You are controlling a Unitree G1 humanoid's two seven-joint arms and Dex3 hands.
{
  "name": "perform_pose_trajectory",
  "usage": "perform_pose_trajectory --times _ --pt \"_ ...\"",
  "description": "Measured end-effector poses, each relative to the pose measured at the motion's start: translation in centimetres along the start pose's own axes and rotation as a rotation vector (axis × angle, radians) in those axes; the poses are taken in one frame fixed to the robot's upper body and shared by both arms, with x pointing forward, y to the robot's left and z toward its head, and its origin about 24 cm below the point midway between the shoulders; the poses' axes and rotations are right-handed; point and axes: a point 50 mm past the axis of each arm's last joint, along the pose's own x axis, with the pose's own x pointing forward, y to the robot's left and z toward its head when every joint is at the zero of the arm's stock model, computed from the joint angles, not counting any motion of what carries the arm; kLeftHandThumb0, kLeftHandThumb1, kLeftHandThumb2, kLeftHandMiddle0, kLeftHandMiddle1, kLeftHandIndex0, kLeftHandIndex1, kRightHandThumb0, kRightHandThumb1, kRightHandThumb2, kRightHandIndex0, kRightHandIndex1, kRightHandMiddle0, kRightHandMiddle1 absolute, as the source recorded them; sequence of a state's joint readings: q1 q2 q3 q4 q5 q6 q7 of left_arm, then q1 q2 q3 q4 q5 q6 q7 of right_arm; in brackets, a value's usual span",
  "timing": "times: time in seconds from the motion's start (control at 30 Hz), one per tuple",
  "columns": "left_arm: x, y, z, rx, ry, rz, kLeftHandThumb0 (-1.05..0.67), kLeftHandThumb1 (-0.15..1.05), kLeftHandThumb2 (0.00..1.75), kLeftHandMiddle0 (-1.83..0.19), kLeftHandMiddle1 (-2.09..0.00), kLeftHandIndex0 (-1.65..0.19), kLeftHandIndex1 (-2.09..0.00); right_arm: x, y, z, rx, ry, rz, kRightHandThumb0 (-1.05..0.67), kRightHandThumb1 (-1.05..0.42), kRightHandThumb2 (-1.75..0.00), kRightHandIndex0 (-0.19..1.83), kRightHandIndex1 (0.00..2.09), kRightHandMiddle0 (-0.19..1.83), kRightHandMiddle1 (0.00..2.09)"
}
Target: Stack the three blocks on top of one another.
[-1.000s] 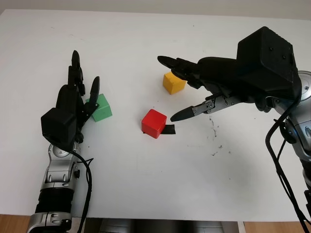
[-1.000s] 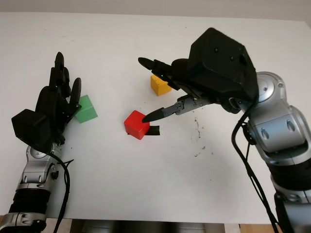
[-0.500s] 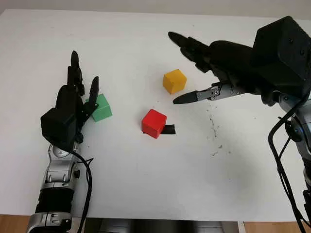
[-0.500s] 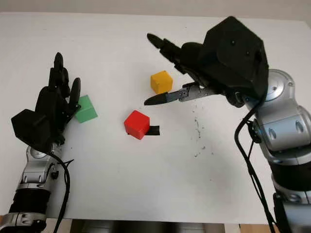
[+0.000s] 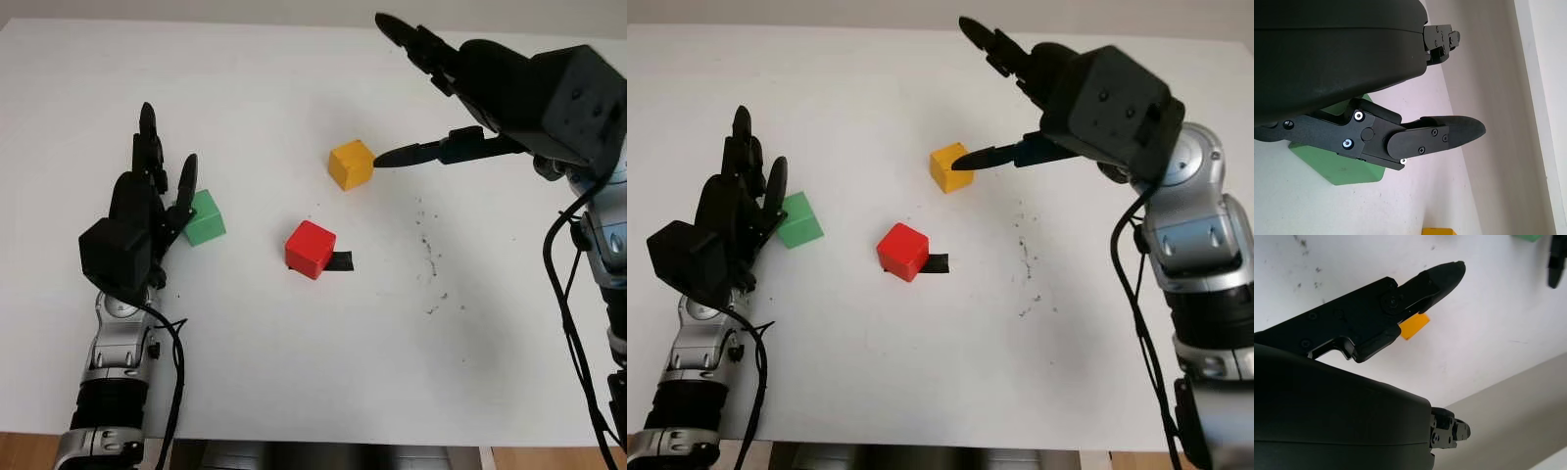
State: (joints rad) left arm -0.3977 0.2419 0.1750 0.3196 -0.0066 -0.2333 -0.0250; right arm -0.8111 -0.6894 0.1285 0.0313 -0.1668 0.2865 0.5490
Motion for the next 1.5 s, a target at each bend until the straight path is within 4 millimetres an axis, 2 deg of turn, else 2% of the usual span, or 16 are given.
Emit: perform_pose_trajectory --times 0.17,0.63,0.93,1.13,1.5 --pt "0.1 0.2 0.2 -0.001 -0.007 -0.004 -0.64 1.05 0.53 0.17 -0.05 0.14 -0.05 1.5 -0.3 -0.5 -0.136 0.018 0.009 -0.75 -0.84 -0.05 -0.10 0.05 0.07 0.13" --pt "0.1 0.5 0.3 -0.001 -0.022 0.008 -0.66 1.05 0.53 0.18 -0.05 0.14 -0.05 4.0 0.4 -1.9 -0.275 -0.038 0.034 -0.71 -0.82 -0.05 -0.10 0.05 0.15 0.15" --pt "0.1 0.5 0.3 -0.003 -0.023 0.011 -0.65 1.05 0.54 0.18 -0.05 0.15 -0.05 5.6 2.0 -2.7 -0.421 -0.029 0.079 -0.65 -0.82 -0.05 -0.11 0.05 0.20 0.16" --pt "0.0 0.5 0.3 -0.005 -0.022 0.016 -0.65 1.05 0.52 0.17 -0.06 0.14 -0.05 6.3 3.2 -3.6 -0.449 0.010 0.112 -0.54 -0.81 -0.05 -0.12 0.05 0.23 0.15" --pt "0.1 0.5 0.5 0.000 -0.030 0.020 -0.65 1.05 0.52 0.18 -0.05 0.15 -0.05 6.9 4.7 -4.4 -0.488 0.022 0.131 -0.51 -0.83 -0.06 -0.08 0.06 0.32 0.16"
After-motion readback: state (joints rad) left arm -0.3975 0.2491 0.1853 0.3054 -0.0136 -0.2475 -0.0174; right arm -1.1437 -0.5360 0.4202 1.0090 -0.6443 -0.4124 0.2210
